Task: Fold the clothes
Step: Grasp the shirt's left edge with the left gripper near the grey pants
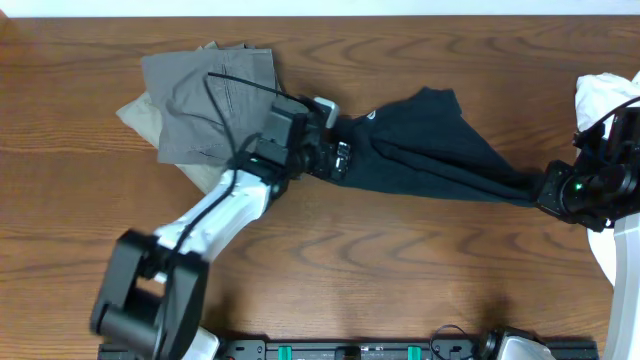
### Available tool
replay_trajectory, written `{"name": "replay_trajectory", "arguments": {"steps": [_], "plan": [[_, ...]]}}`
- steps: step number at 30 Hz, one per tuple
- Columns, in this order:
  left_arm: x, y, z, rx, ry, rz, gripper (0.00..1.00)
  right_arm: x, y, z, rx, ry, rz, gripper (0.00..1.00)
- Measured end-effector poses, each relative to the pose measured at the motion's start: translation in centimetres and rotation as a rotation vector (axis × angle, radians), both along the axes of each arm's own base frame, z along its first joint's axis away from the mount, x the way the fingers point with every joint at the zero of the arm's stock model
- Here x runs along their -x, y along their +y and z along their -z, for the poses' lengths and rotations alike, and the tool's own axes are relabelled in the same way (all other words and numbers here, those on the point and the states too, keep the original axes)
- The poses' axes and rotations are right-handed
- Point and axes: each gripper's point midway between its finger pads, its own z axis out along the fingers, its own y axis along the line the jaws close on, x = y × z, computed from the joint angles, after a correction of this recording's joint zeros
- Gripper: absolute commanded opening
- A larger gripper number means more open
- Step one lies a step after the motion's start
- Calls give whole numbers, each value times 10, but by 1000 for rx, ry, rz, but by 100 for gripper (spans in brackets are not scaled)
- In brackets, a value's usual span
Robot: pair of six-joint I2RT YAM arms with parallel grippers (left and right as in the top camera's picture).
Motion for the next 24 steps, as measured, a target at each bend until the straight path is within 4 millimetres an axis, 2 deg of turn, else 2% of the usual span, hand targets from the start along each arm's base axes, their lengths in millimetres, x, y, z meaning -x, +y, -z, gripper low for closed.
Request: {"name": "replay_trajectory", "arguments": {"steps": [4, 6, 9, 13, 15, 18, 22, 23, 24], "plan": [[-9, -2, 32, -42, 33, -10, 85, -1, 0, 0, 3, -6, -6, 1], [-16, -4, 40, -54, 42, -16, 84, -2, 1, -1, 3, -8, -8, 1], [-29, -10, 43, -60, 32, -15, 77, -3, 1, -1, 5, -14, -12, 1], [-42, -19, 39, -67, 17, -1, 58, -4, 1, -1, 7, -18, -15, 1], [-43, -21, 38, -74, 20, 6, 37, -5, 1, -1, 7, -19, -15, 1], [-37, -18, 44, -94, 54, 10, 27, -7, 0, -2, 11, -31, -15, 1], [-27, -12, 55, -134, 99, 27, 27, -13, -1, -4, 17, -54, -15, 1], [-26, -11, 56, -140, 102, 29, 33, -14, -2, -5, 20, -61, -15, 1], [-26, -11, 57, -142, 104, 29, 53, -15, -2, -5, 21, -65, -15, 1]]}}
